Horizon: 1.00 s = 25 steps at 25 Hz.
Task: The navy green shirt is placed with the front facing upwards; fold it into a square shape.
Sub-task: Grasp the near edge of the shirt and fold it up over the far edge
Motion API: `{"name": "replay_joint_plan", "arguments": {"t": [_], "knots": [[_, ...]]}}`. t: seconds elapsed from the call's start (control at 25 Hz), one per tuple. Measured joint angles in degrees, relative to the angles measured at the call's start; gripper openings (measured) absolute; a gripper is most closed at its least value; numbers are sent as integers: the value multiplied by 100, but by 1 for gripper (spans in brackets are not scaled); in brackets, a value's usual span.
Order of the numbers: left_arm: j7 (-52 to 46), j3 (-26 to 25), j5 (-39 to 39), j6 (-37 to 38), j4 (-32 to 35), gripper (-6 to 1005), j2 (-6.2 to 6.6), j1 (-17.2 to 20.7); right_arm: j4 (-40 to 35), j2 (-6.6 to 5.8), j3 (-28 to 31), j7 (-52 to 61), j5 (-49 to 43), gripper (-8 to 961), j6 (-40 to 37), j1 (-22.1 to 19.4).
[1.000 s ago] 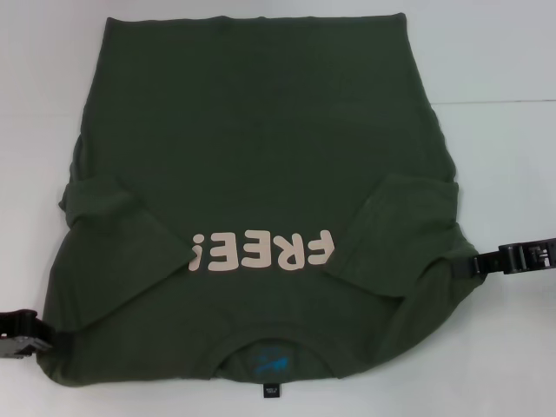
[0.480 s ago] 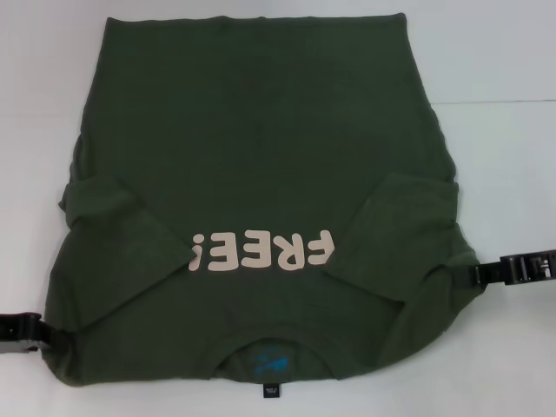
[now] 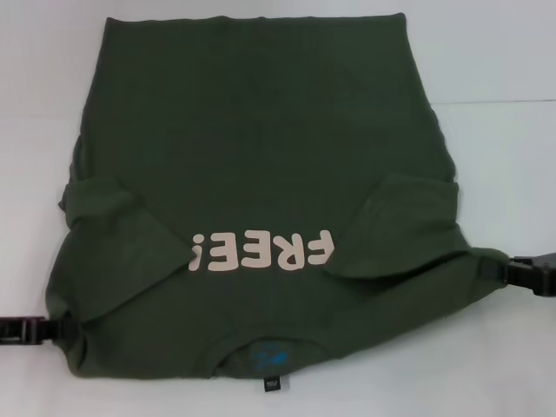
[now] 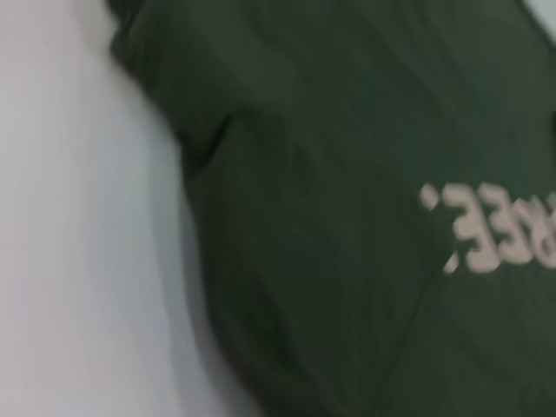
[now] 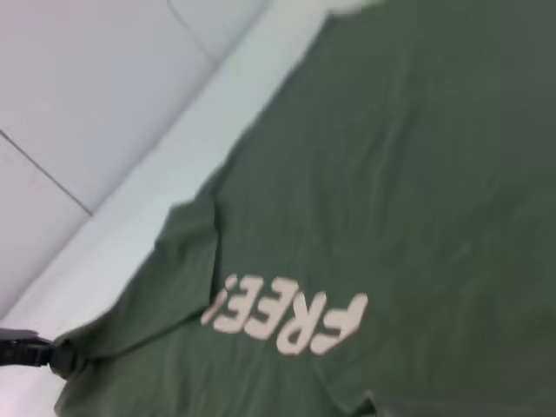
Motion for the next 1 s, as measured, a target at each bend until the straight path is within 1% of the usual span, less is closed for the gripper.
{"name": "replay_joint_plan", "arguments": {"t": [0.08, 0.16, 0.32, 0.44, 0.56, 0.64, 0.84, 1.0], "knots": [[541, -158, -205, -3, -92, 40, -9, 81, 166, -1, 31, -418, 192, 35, 17, -123], [905, -207, -268, -7, -224, 40, -17, 115, 333, 21, 38, -785, 286, 35, 50, -193], [1463, -227, -286, -37, -401, 39, -32, 141, 444, 141, 64, -1335, 302, 35, 114, -273], [1944, -268, -341, -10, -422, 39, -59, 217, 447, 237, 227, -1662, 311, 34, 97, -363], [2308, -416, -370, 15, -428, 38, -64, 304, 450, 280, 409, -1860, 325, 34, 11, -427], [2482, -569, -373, 59, -432, 38, -56, 338, 458, 283, 486, -1948, 330, 34, -44, -452], [2865, -1008, -376, 449, -436, 37, 56, 385, 499, 283, 810, -2333, 334, 35, -358, -508], [3084, -1168, -377, 730, -416, 37, 132, 461, 503, 241, 1044, -2586, 336, 35, -569, -633]]}}
